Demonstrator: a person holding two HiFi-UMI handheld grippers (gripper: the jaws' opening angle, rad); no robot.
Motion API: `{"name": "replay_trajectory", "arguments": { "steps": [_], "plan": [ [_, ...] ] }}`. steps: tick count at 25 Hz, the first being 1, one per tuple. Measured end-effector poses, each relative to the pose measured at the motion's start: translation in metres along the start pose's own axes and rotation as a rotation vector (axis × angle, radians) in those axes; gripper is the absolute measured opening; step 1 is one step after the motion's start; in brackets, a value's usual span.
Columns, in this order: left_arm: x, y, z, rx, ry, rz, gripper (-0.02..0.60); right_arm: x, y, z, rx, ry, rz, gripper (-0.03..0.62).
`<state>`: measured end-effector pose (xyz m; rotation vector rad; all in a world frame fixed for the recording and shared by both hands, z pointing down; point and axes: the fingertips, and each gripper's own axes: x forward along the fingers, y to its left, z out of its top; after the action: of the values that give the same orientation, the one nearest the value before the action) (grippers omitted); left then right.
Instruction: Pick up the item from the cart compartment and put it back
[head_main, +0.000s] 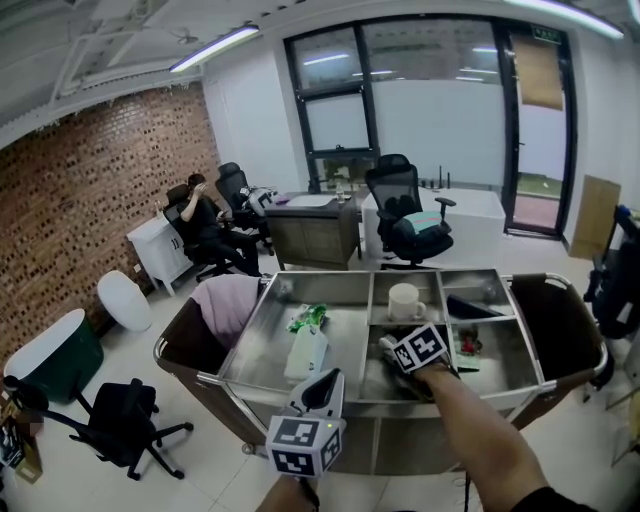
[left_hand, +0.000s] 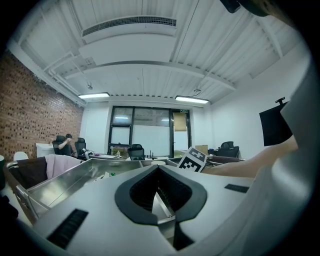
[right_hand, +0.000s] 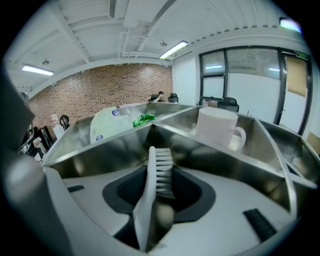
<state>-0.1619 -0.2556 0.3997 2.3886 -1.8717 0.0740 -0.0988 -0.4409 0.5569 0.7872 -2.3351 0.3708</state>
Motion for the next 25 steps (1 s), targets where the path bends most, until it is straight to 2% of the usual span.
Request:
{"name": "replay_trajectory", "arguments": {
  "steps": [13, 19, 25],
  "plan": [
    [0.003, -0.013, -0.001, 0.007, 0.005, -0.018, 0.000, -0.101, 0.018, 0.067, -0.021, -0.409, -0.003, 0.170],
    [0.003, -0.018, -0.002, 0.010, 0.001, -0.025, 0.000, -0.176, 0.041, 0.101, -0.084, -0.598, 0.006, 0.170],
    [0.001, -0.021, 0.003, 0.014, -0.009, -0.029, 0.000, -0.258, 0.060, 0.112, -0.136, -0.775, -0.017, 0.170]
  ]
}}
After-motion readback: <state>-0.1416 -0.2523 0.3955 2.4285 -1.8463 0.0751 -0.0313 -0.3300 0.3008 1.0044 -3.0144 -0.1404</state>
